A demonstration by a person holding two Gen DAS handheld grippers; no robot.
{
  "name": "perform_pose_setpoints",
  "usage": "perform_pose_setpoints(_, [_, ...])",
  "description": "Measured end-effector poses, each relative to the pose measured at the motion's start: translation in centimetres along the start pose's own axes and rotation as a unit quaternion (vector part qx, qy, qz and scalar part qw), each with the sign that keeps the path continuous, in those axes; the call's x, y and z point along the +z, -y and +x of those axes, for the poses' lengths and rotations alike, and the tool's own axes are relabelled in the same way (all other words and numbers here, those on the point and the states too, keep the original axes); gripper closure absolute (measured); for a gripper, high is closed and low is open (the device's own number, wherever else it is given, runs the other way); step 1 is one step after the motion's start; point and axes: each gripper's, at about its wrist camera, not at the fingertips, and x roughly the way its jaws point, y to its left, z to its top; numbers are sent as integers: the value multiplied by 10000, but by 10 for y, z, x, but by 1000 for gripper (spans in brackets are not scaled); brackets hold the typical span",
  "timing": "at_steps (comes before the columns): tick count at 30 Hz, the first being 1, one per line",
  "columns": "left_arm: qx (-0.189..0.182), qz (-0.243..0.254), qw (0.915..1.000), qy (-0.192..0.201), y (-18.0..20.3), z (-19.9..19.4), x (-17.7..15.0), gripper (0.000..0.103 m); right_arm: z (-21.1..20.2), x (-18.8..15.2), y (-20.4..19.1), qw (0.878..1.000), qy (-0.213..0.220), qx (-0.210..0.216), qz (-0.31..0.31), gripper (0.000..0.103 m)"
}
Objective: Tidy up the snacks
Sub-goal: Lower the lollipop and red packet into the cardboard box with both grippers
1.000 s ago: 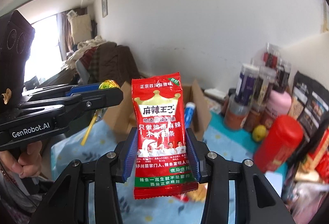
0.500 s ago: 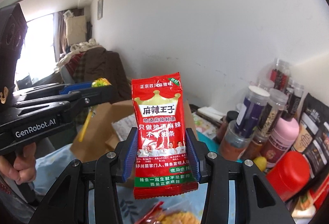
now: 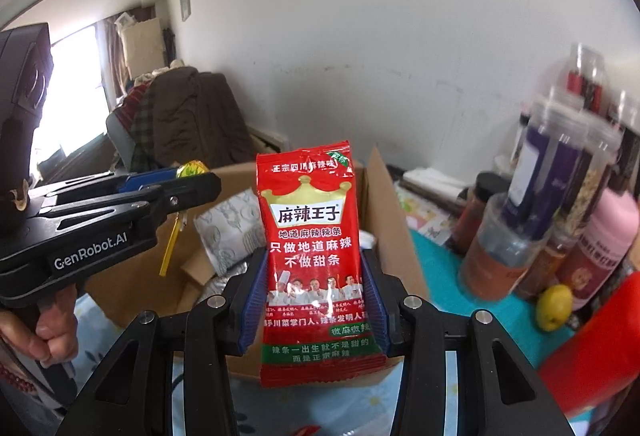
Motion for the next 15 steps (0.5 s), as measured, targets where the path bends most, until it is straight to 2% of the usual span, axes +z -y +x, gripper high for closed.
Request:
perform_pose_setpoints(6, [17, -13, 9996, -279, 0, 19, -11, 78, 22, -10, 1, 9995, -313, 63, 8, 59])
perform_pose_setpoints(15, [83, 31, 9974, -711, -6, 37, -28, 78, 38, -19, -3, 9986, -499, -95, -127, 59])
